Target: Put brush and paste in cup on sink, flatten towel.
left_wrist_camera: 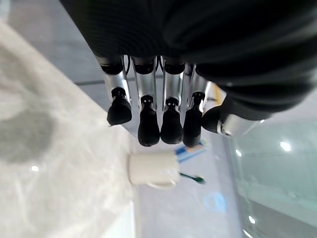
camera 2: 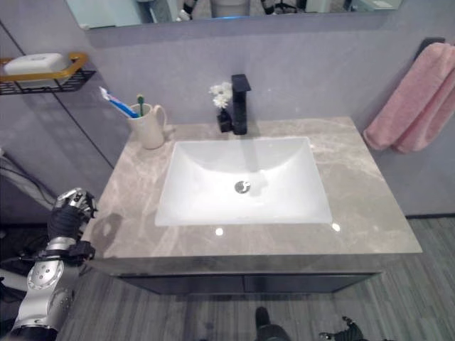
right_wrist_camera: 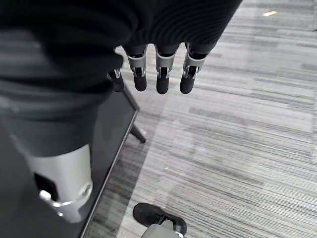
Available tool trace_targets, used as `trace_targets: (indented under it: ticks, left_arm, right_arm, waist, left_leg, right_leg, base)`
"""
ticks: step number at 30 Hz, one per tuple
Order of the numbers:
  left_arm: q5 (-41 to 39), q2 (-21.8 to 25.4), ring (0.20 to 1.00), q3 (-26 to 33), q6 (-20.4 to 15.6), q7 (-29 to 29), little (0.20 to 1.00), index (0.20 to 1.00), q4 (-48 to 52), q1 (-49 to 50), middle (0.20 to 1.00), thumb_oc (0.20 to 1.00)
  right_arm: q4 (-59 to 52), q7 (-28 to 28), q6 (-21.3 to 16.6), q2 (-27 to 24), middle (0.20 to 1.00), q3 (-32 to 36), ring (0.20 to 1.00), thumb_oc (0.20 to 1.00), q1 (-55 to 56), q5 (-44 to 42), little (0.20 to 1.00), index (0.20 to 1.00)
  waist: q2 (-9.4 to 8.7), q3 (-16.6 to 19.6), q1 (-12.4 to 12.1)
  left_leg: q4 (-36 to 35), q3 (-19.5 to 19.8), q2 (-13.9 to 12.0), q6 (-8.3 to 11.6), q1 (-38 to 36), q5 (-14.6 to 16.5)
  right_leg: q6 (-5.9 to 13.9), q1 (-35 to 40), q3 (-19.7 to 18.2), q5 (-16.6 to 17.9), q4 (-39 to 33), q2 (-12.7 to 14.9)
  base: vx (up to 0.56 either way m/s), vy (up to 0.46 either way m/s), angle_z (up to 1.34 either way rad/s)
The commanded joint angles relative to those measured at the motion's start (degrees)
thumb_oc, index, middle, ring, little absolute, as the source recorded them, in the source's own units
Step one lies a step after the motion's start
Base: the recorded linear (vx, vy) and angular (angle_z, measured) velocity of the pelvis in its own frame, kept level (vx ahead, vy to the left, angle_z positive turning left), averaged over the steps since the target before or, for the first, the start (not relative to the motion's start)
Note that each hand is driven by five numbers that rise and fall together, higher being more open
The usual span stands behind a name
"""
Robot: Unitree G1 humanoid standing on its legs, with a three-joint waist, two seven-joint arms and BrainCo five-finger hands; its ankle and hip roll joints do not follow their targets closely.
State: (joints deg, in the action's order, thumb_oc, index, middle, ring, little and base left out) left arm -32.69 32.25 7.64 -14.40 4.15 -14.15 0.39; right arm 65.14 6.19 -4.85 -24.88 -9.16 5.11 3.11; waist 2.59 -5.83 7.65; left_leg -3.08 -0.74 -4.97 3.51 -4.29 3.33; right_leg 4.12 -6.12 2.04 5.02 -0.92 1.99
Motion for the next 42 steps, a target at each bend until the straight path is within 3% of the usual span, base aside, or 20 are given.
trace_targets:
  ticks: [1,3,14,26,42]
  left_arm:
    - [1.17,5.24,0.2,2.1,-2.59,2.45,0.2,0.2,-1.88,-6.18,0.2,0.2]
    - [1.54,9.36,0.2,1.67,-2.68,4.67,0.2,0.2,-8.09,-11.34,0.2,0.2]
    - [-2.14,19.57,0.2,-4.85,-2.5,6.77,0.2,0.2,-23.34,-28.32,0.2,0.2]
    - [-4.4,22.86,0.2,-9.3,-2.13,8.5,0.2,0.2,-31.89,-38.66,0.2,0.2]
    - [-1.64,23.44,0.2,-6.76,-2.43,9.44,0.2,0.2,-27.16,-33.8,0.2,0.2]
  right_arm:
    - [0.56,0.66,-0.36,-0.13,1.0,-1.44,1.0,1.0,0.2,0.6,1.0,1.0]
    - [-0.14,0.52,-0.55,-0.38,1.0,-2.72,1.0,1.0,0.09,0.43,1.0,1.0]
    - [0.24,0.52,-1.05,-0.3,1.0,-5.67,1.0,1.0,-2.21,-2.53,1.0,1.0]
    - [-0.75,1.36,-2.22,-0.57,1.0,-6.14,1.0,1.0,-3.74,-6.86,1.0,1.0]
    - [-1.48,1.2,-2.54,-0.52,1.0,-6.27,1.0,1.0,-3.71,-6.67,1.0,1.0]
  waist:
    - [-2.77,0.24,1.35]
    - [-2.35,-1.13,2.54]
    - [-3.06,-3.77,4.49]
    - [-3.71,-5.3,5.19]
    - [-3.11,-4.35,4.15]
  left_leg:
    - [4.87,-1.35,3.36,-2.84,-3.47,7.8]
    - [4.74,-2.35,3.43,-2.85,-1.74,7.5]
    - [5.69,-5.28,3.56,-2.2,4.36,6.67]
    - [5.49,-5.79,1.04,-0.23,5.73,4.84]
    - [2.45,-5.26,-0.64,1.2,3.41,2.97]
  right_leg:
    - [4.6,-6.36,-2.97,3.62,2.16,4.04]
    - [4.66,-9.38,-4.3,4.39,2.65,3.8]
    - [5.13,-14.63,-7.52,8.61,-2.43,3.83]
    - [4.59,-16.24,-7.21,8.34,-3.49,2.18]
    - [4.3,-15.1,-5.07,7.43,-4.07,1.89]
  base:
    - [-0.02,0.004,-0.04]
    - [-0.04,0.018,-0.24]
    - [0.0,0.001,-0.21]
    - [0.04,-0.043,-0.07]
    - [0.01,-0.014,0.04]
